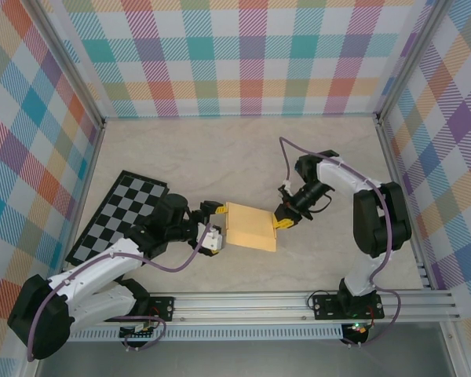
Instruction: Fold the paper box
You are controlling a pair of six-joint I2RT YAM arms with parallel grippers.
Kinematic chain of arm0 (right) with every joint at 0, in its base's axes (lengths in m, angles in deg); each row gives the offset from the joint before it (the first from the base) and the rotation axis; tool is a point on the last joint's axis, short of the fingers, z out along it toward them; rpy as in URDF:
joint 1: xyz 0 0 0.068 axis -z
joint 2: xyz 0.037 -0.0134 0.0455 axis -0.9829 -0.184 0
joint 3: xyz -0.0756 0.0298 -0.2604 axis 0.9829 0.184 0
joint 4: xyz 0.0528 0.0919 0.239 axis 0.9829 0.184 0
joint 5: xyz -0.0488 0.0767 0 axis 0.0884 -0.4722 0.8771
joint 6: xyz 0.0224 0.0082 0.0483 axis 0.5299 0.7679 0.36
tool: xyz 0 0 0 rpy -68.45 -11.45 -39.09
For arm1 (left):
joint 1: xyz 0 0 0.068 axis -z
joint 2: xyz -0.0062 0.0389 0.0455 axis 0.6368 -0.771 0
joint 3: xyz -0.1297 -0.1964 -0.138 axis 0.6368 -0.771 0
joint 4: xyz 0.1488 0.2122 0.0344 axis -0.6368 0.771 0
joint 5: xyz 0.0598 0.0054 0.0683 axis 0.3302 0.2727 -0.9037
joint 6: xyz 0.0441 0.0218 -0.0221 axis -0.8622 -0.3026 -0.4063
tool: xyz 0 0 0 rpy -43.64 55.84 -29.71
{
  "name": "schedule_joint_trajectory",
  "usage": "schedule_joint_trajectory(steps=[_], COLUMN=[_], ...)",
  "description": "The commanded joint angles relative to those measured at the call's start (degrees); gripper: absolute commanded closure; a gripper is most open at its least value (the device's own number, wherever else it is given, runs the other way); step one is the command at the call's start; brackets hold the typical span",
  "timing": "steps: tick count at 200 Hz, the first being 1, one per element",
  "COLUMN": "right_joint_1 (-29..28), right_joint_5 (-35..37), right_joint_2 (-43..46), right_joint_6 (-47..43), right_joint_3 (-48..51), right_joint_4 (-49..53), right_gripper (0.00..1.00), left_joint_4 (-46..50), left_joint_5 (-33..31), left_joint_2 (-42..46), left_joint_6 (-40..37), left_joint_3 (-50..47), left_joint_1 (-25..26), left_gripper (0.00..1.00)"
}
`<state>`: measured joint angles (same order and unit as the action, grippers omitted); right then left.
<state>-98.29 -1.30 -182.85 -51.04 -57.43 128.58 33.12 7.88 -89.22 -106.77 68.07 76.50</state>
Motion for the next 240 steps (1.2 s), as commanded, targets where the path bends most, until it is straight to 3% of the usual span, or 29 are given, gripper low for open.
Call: schedule_joint_trajectory(steps=[1,49,74,138,195,240], right_joint_1=[-0.25,-0.26,-0.26,-0.26,-0.26,-0.26], right_joint_5=[-2.66,-5.27,-6.03,-6.72,-6.99,-5.84], right_joint_2=[-0.6,-0.8,-0.48,-0.64,-0.99,-0.96], right_joint_6=[-2.37,-2.71,-3.05,-3.06,-2.66,-1.72], right_joint_3=[1.14,1.8,1.83,1.94,2.11,2.2], right_joint_4=[1.77,1.42,1.33,1.14,0.7,-0.16], right_gripper=[0.97,0.99,0.99,0.99,0.96,0.9], left_joint_4=[-2.17,-0.29,4.14,2.29,0.21,-1.11], left_joint_5=[4.66,9.05,8.3,7.81,10.06,10.7], left_joint_2=[-0.03,-2.77,-4.14,-4.69,-5.31,-6.2], left_joint_6=[-1.57,-5.17,-9.61,-9.13,-7.33,-5.49], left_joint_3=[1.18,2.84,4.52,4.92,4.36,4.26], left_joint_1=[-0.62,0.16,1.28,1.54,1.85,1.99], left_gripper=[0.05,0.1,0.12,0.2,0.4,0.42])
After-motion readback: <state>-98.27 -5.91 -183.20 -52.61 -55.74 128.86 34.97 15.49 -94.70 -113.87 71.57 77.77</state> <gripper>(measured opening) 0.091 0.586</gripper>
